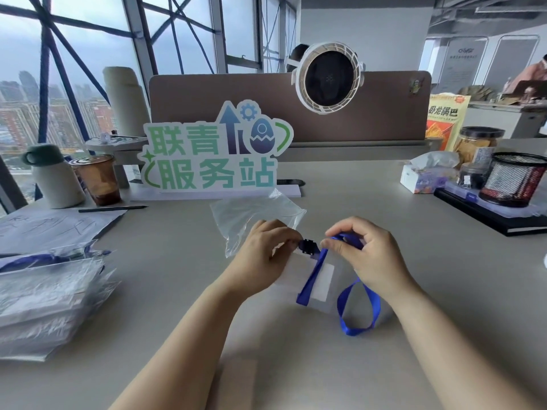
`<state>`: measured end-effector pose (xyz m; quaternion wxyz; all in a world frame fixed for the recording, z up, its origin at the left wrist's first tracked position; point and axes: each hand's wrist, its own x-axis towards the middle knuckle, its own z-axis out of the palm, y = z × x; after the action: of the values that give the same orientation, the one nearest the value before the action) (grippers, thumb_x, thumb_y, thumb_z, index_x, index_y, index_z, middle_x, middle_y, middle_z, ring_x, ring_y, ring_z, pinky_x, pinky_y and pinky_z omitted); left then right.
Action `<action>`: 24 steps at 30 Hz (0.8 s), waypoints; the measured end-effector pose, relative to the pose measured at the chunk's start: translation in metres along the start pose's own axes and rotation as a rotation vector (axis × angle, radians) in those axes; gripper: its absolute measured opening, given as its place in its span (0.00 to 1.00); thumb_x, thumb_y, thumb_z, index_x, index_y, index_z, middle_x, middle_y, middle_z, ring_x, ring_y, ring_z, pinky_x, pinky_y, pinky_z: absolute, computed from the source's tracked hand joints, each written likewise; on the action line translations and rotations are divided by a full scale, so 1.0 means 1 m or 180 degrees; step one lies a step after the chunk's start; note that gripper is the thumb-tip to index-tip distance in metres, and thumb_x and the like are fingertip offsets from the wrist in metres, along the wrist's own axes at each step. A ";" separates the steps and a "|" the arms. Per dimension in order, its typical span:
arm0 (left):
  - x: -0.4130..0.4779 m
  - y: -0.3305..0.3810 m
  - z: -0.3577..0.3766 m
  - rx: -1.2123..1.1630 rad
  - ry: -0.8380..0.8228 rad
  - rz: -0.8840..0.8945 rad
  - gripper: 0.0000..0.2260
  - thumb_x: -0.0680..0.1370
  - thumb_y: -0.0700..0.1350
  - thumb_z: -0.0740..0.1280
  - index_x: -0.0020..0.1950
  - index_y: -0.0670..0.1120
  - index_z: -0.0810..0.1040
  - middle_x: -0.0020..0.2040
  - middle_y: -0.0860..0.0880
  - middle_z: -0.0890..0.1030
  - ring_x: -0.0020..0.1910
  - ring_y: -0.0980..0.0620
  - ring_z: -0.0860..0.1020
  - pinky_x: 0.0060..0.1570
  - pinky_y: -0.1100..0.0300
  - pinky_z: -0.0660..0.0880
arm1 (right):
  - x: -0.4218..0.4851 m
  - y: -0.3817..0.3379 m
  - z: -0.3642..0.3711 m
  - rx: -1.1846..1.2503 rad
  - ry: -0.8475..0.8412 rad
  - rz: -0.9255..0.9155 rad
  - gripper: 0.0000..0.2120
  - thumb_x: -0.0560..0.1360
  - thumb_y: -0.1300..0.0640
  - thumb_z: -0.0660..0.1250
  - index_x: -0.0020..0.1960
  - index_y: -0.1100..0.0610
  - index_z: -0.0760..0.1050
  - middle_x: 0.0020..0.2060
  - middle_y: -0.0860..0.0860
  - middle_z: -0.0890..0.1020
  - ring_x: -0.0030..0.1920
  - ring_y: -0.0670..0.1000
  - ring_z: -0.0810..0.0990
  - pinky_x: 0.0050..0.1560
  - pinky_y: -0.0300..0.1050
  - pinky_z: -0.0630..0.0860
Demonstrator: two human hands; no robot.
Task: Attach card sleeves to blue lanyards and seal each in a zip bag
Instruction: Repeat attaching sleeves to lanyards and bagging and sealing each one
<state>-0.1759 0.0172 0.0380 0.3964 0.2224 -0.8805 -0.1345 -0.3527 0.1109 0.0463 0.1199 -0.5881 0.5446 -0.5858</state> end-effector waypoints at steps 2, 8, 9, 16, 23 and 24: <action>-0.001 -0.001 -0.002 -0.0370 -0.0081 -0.0200 0.09 0.77 0.43 0.61 0.49 0.48 0.81 0.44 0.62 0.74 0.47 0.55 0.72 0.47 0.72 0.66 | 0.003 0.001 -0.003 0.0157 0.0065 0.0086 0.05 0.69 0.63 0.73 0.40 0.54 0.80 0.37 0.45 0.83 0.39 0.42 0.80 0.43 0.31 0.73; 0.001 0.004 -0.010 -0.2254 0.0551 -0.1580 0.09 0.79 0.37 0.62 0.45 0.47 0.80 0.36 0.56 0.78 0.38 0.56 0.73 0.43 0.63 0.69 | 0.004 0.007 -0.002 0.0147 -0.0249 0.0516 0.11 0.77 0.60 0.65 0.43 0.46 0.80 0.37 0.46 0.83 0.38 0.40 0.78 0.44 0.31 0.72; 0.001 0.003 -0.008 -0.2328 0.0633 -0.1729 0.09 0.79 0.37 0.62 0.45 0.46 0.81 0.36 0.55 0.78 0.38 0.54 0.73 0.43 0.59 0.68 | 0.002 0.008 0.000 0.0068 -0.0398 0.0599 0.12 0.78 0.60 0.63 0.43 0.45 0.80 0.39 0.44 0.84 0.39 0.38 0.78 0.45 0.31 0.72; 0.006 -0.004 -0.005 -0.1755 0.1537 -0.2357 0.08 0.78 0.38 0.63 0.45 0.49 0.79 0.41 0.52 0.80 0.37 0.55 0.74 0.36 0.62 0.69 | -0.006 0.015 0.010 -0.0842 -0.1176 0.0501 0.06 0.78 0.60 0.62 0.46 0.58 0.78 0.37 0.47 0.74 0.39 0.44 0.73 0.44 0.37 0.68; 0.003 -0.003 -0.001 -0.0308 0.1109 -0.1732 0.09 0.78 0.39 0.63 0.52 0.46 0.82 0.48 0.51 0.77 0.45 0.52 0.74 0.45 0.64 0.66 | -0.012 0.011 0.010 -0.1891 -0.0932 -0.0806 0.04 0.72 0.56 0.66 0.43 0.53 0.80 0.36 0.46 0.76 0.36 0.47 0.73 0.39 0.44 0.71; 0.003 -0.001 0.000 -0.0192 0.0978 -0.1559 0.09 0.78 0.39 0.63 0.52 0.45 0.82 0.48 0.51 0.77 0.45 0.51 0.74 0.45 0.64 0.67 | -0.010 0.009 0.010 -0.1934 -0.0853 -0.0973 0.04 0.71 0.54 0.67 0.41 0.53 0.79 0.35 0.45 0.76 0.36 0.47 0.73 0.38 0.43 0.71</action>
<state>-0.1771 0.0146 0.0393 0.4873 0.4342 -0.7259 -0.2171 -0.3460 0.1104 0.0308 -0.0790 -0.7430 0.5790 -0.3262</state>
